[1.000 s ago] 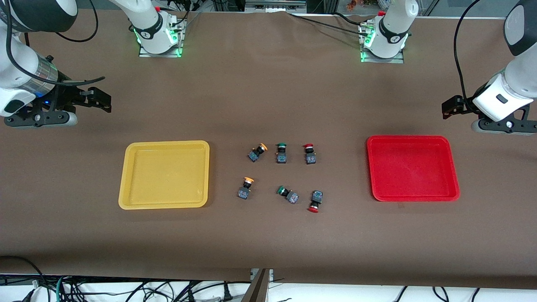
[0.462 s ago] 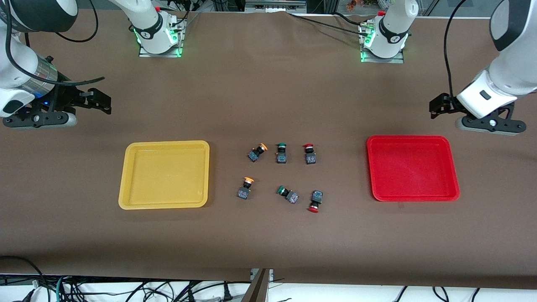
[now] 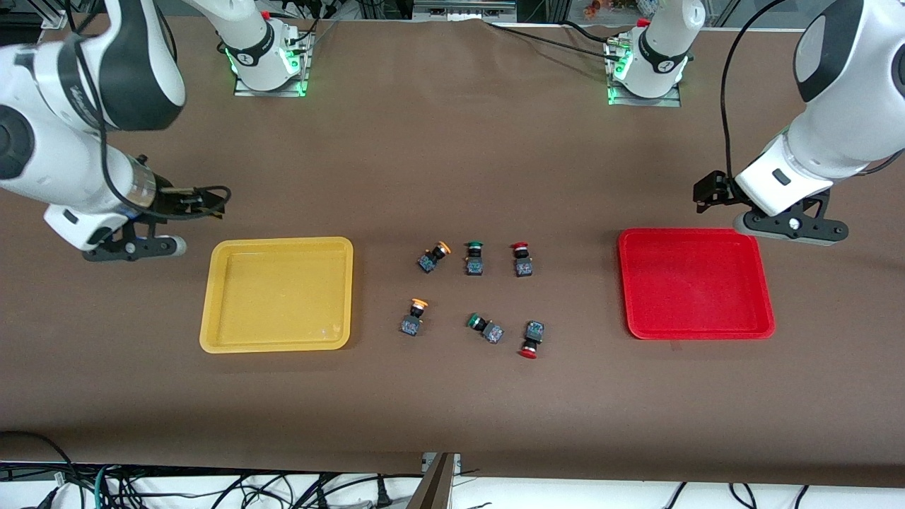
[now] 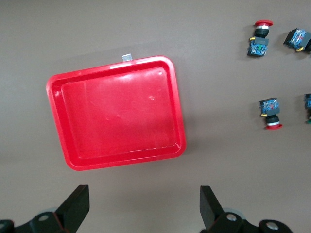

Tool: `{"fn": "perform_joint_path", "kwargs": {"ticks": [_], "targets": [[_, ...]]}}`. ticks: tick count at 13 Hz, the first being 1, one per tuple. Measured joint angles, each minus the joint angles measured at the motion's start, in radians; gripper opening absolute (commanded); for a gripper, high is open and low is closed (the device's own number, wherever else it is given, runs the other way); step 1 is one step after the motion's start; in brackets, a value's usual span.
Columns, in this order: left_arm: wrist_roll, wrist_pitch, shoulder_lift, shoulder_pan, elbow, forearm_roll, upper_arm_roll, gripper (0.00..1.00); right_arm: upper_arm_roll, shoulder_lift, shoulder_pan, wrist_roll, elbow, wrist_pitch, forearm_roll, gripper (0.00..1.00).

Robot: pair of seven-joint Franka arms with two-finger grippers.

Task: Place red and yellow buttons in trays
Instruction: 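Grasp the orange and red buttons with the right and left grippers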

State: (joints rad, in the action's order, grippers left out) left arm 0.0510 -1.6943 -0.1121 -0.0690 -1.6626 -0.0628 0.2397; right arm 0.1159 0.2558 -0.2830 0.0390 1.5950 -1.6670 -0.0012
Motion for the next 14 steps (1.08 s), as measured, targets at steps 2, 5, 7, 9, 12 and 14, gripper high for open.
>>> {"fn": "perform_joint_path", "kwargs": {"ticks": [2, 5, 7, 9, 12, 14], "targets": [[0.051, -0.009, -0.012, 0.021, 0.002, 0.003, 0.004, 1.0, -0.015, 0.047, -0.05, 0.081, -0.007, -0.107, 0.034, 1.0], [0.082, -0.032, -0.024, 0.048, 0.004, 0.003, 0.009, 1.0, -0.023, 0.216, -0.117, 0.279, -0.112, -0.234, 0.146, 1.0], [0.086, -0.042, -0.027, 0.057, 0.005, 0.003, 0.009, 1.0, -0.024, 0.357, -0.154, 0.401, -0.199, -0.333, 0.186, 1.0], [0.087, -0.057, -0.035, 0.057, 0.006, 0.003, 0.009, 1.0, -0.025, 0.475, -0.201, 0.52, -0.247, -0.503, 0.192, 1.0], [0.103, -0.128, -0.091, 0.07, 0.006, 0.004, 0.011, 1.0, -0.026, 0.596, -0.272, 0.657, -0.269, -0.722, 0.192, 1.0], [0.13, -0.158, -0.174, 0.101, 0.013, 0.007, 0.012, 1.0, -0.026, 0.644, -0.31, 0.723, -0.276, -0.806, 0.192, 1.0]]}}
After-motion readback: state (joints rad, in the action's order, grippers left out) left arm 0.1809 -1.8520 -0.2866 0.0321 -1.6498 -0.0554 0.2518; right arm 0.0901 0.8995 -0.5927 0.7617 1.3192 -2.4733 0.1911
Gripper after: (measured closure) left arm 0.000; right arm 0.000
